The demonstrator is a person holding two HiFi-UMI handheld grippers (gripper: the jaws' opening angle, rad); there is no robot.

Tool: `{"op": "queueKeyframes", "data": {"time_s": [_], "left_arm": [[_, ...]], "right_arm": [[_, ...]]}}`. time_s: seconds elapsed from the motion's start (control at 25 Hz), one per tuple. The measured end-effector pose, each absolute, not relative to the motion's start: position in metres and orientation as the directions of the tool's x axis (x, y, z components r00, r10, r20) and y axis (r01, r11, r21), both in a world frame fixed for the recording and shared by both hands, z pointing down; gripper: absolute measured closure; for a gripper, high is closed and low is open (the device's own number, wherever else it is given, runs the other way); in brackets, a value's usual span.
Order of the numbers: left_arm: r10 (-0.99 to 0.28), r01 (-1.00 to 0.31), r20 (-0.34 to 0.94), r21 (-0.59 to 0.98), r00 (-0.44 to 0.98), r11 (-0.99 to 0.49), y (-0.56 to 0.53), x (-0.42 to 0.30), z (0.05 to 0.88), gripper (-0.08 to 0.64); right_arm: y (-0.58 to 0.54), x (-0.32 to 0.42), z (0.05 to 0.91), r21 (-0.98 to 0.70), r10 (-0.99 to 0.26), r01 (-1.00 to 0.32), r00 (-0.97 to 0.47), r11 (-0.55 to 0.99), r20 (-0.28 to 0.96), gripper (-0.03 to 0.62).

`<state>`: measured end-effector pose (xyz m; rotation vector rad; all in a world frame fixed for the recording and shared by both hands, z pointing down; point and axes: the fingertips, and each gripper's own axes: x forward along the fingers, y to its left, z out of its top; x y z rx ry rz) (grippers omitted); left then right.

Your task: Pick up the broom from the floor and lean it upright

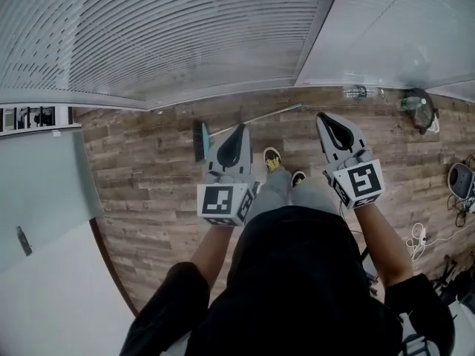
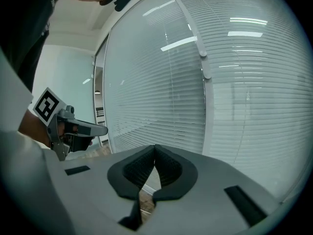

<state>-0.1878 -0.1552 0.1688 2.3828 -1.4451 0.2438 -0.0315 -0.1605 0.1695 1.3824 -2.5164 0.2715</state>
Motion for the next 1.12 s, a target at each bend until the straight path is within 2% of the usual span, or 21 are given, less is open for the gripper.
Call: {"op": "queueKeyframes", "data": {"time_s": [0.4, 0.6, 0.8, 1.12], "left_arm": [[-0.769, -0.866, 0.399, 0.215, 0.499, -0.451, -0.172, -0.186, 0.219, 0.538], [-0.734, -0.866, 0.464, 0.198, 0.495, -0.459, -0.186, -0.169, 0.260, 0.538], [-0.673, -0.846, 0.529, 0.196, 0.517, -0.495, -0.206, -0.150, 0.321, 0.538], [-0.628, -0.854, 0.618, 0.144, 0.472, -0.500, -0.233, -0.123, 0.431, 0.538]], "right_arm": [[-0.195, -0.011, 0.189, 0.010, -0.809, -0.855, -0.487, 0.519, 0.331, 0.574], [-0.220, 0.000, 0.220, -0.016, -0.788, -0.848, -0.500, 0.530, 0.359, 0.574], [-0.240, 0.006, 0.275, -0.082, -0.761, -0.846, -0.513, 0.527, 0.397, 0.575], [-0.251, 0.028, 0.386, -0.166, -0.684, -0.837, -0.527, 0.522, 0.504, 0.574]]}}
